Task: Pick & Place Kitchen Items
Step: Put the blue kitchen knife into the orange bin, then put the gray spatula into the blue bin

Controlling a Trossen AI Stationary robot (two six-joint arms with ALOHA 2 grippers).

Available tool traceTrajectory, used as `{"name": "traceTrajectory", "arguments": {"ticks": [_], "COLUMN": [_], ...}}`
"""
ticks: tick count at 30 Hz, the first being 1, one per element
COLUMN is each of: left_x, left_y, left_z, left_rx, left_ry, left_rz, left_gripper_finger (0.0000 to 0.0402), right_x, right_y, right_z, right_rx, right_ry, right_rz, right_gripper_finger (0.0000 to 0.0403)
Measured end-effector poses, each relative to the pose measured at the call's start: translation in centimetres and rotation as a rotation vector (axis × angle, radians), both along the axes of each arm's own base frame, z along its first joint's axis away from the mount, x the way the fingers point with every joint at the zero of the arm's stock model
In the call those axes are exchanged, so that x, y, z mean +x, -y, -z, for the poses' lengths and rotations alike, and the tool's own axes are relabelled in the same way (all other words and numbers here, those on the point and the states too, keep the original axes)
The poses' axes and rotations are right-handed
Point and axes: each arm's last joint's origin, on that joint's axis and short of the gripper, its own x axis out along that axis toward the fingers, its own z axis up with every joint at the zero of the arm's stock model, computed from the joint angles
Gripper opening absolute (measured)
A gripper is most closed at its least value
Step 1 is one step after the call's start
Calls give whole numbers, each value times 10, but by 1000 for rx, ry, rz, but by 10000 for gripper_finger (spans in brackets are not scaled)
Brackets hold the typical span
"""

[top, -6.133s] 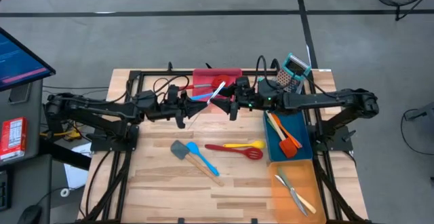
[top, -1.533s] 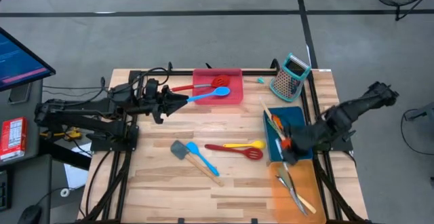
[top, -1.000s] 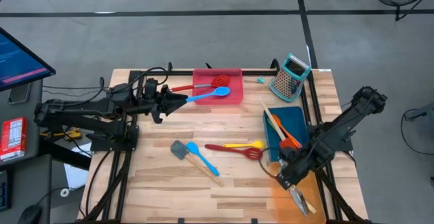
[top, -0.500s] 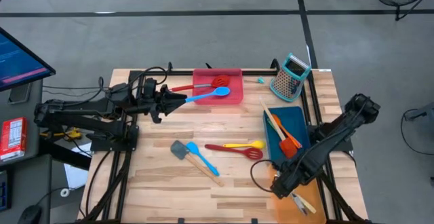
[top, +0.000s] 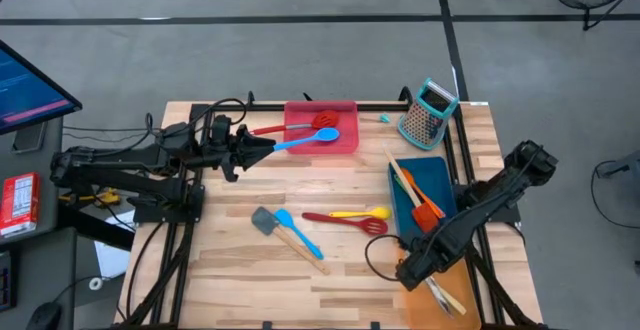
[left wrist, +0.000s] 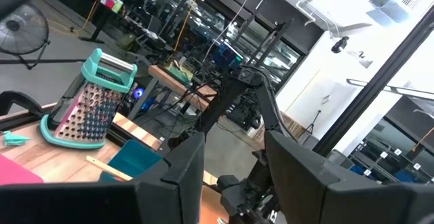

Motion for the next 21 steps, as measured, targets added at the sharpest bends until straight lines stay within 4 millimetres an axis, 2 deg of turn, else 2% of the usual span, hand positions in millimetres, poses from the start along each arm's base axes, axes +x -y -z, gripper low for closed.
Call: {"name": "traceTrajectory", "arguments": {"ticks": [13,17,21], "left_x": [0,1,1], "left_y": [0,2,4], "left_z": [0,5,18], "left_rx": [45,111,175], "left_ry": [-7,-66,-190], "left_rz": [11,46,135], "left_gripper_finger": [145,154,174], "right_x": [3,3,1], "right_y": [6,7,11], "right_z": [5,0,-12], "right_rx": [-4,17,51], "right_ry": [-7,20,61], "right_rz": [11,-5,2], "right_gripper_finger": [67,97,149]}}
